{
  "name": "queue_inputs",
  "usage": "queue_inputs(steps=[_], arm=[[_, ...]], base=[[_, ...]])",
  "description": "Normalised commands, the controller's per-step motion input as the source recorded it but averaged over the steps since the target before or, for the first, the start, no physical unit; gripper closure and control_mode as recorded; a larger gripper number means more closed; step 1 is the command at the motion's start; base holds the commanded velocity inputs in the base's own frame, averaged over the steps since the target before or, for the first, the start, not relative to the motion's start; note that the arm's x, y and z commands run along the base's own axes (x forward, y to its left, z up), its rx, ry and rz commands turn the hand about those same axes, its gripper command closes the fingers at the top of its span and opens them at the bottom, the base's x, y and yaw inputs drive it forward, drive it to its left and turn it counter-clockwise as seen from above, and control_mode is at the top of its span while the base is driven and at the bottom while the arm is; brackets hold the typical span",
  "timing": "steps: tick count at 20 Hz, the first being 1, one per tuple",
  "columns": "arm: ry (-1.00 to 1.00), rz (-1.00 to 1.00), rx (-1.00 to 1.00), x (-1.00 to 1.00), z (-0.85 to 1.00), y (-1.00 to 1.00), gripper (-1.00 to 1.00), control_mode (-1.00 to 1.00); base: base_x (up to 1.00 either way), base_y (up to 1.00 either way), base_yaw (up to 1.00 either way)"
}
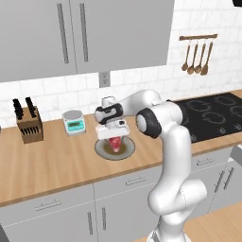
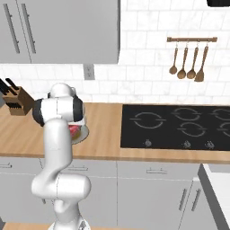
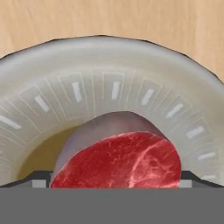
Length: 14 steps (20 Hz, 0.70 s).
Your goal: Pick up the knife from the drawer and place it on the cutting board. Then place the meat from the plate to the cutting board.
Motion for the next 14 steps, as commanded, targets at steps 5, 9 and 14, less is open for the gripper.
queue_inputs(steps=[5, 9, 14], arm=[[-0.16, 0.0, 0.01, -0.04, -0.16, 0.0, -1.0, -1.0], [-0.04, 0.0, 0.03, 0.02, -0.2, 0.0, 1.0, -1.0], [0.06, 0.0, 0.0, 0.12, -0.1, -0.01, 1.0, -1.0]], base=[[0.0, 0.0, 0.0], [0.0, 0.0, 0.0], [0.0, 0.0, 0.0]])
